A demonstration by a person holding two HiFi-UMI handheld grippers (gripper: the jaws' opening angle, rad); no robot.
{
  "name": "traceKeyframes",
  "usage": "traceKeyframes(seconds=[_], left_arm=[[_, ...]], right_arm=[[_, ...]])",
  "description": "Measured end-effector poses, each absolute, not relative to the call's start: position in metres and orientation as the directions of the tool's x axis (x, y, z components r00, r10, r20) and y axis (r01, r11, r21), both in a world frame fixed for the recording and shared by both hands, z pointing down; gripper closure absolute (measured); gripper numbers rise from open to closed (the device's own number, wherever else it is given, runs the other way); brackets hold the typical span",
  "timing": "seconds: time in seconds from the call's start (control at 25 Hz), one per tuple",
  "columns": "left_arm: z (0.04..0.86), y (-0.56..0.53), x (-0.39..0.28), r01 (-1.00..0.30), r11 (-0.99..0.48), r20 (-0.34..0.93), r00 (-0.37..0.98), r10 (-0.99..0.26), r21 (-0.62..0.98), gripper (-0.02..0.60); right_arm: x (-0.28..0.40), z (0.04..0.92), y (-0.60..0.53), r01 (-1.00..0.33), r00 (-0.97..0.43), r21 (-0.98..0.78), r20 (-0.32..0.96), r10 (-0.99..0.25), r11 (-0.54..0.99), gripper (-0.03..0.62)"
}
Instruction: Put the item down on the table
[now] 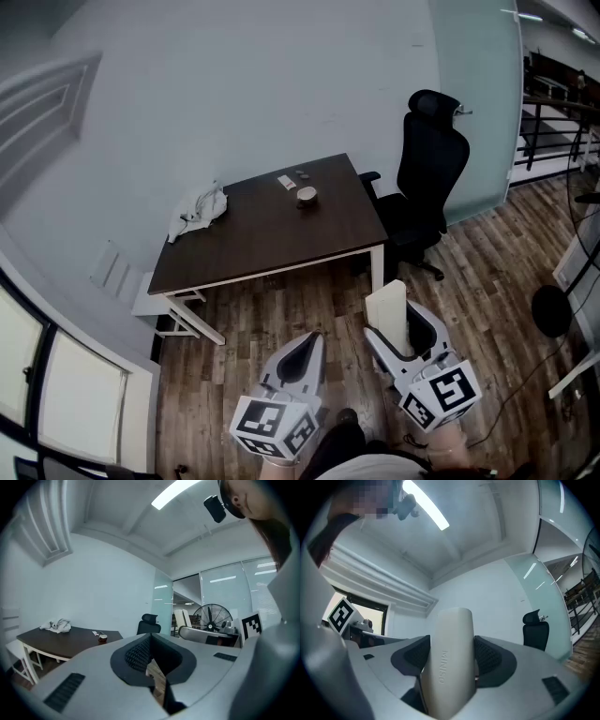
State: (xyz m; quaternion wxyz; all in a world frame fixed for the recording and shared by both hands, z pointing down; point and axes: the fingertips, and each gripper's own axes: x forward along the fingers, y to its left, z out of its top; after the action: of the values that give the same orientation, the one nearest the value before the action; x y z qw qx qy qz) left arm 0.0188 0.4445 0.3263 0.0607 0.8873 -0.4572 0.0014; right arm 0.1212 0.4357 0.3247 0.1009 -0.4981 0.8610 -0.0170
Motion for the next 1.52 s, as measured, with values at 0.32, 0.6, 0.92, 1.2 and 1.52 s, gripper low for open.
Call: traceKeyframes(seconds=[0.32,0.6,0.92,1.2,1.52], left_arm=[[0.330,0.403,0.013,-0.797,-0.591,0.069,0.601,-0.796,0.120,0.563],[0.330,0.357,-0.001,-0.782,-0.612,0.056,0.621,-0.782,0.120,0.563],[0.328,0.302,-0.032,-0.774,-0.621,0.046,0.629,-0.776,0.121,0.563],[0.324,0.265,-0.063,-0.767,-0.628,0.036,0.637,-0.770,0.128,0.562],[0.324,0.234,-0.079,-0.753,-0.642,0.025,0.651,-0.759,0.146,0.561]], right_arm=[[0.111,0.329,0.397,-0.846,-0.491,-0.148,-0.162,-0.856,0.513,0.290],[0.094,0.327,0.348,-0.853,-0.480,-0.142,-0.163,-0.862,0.502,0.290],[0.067,0.326,0.292,-0.849,-0.472,-0.178,-0.170,-0.865,0.498,0.289],[0.040,0.317,0.254,-0.856,-0.458,-0.176,-0.175,-0.872,0.485,0.289],[0.020,0.317,0.228,-0.866,-0.453,-0.155,-0.160,-0.877,0.476,0.290]])
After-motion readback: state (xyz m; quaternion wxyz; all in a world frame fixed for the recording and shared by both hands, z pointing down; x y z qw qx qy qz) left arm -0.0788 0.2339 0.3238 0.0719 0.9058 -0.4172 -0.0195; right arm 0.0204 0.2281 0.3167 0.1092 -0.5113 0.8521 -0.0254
